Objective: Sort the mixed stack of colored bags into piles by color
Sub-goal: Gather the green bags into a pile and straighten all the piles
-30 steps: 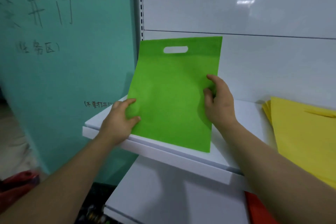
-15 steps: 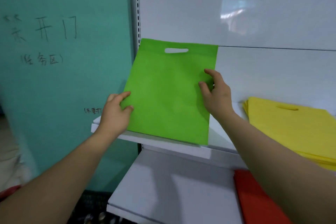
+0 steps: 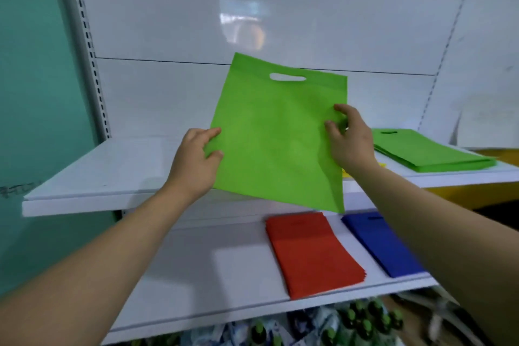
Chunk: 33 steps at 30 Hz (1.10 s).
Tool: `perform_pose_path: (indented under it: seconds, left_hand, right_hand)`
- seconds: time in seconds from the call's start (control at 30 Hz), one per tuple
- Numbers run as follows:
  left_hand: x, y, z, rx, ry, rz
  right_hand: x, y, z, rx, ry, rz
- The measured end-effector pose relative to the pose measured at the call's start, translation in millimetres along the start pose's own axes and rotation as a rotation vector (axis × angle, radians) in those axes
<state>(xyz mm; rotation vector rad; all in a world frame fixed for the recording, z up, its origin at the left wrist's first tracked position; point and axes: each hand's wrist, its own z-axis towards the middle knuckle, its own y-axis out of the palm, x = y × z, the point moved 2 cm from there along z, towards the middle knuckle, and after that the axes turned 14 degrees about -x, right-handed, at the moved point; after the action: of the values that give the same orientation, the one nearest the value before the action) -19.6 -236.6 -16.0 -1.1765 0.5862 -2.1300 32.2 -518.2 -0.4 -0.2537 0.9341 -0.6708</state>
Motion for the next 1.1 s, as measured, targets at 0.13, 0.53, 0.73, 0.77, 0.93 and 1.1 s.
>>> perform_pose_path:
  seconds: [0.13, 0.53, 0.73, 0.77, 0.93, 1.1]
  left_hand:
    - [58.1, 49.7, 8.2, -0.069, 0.089, -0.057]
    - [245.4, 243.9, 24.3, -0.212, 0.229, -0.156]
    - [301.4, 315.1, 34.0, -0.288, 0.236, -0.151]
    - [306.8, 323.5, 37.6, -0.300, 0.235, -0.146]
    - [321.7, 357.6, 61.3, -0.326, 0.226, -0.146]
    - [311.1, 385.2, 95.5, -0.324, 0.195, -0.132]
  right_hand:
    - [36.4, -78.1, -13.0, 0.073, 0.095, -0.047]
    - [168.5, -318.2, -54.1, 0.200, 0.225, -0.209]
    - [221.4, -387.7, -57.7, 0.201, 0.285, -0.233]
    - [228.5, -394.1, -56.4, 0.197, 0.293, -0.229]
    - [266.6, -409.3, -40.0, 0.195, 0.319, -0.223]
    - [301.3, -396.4, 1.3, 0.165, 0.307, -0.247]
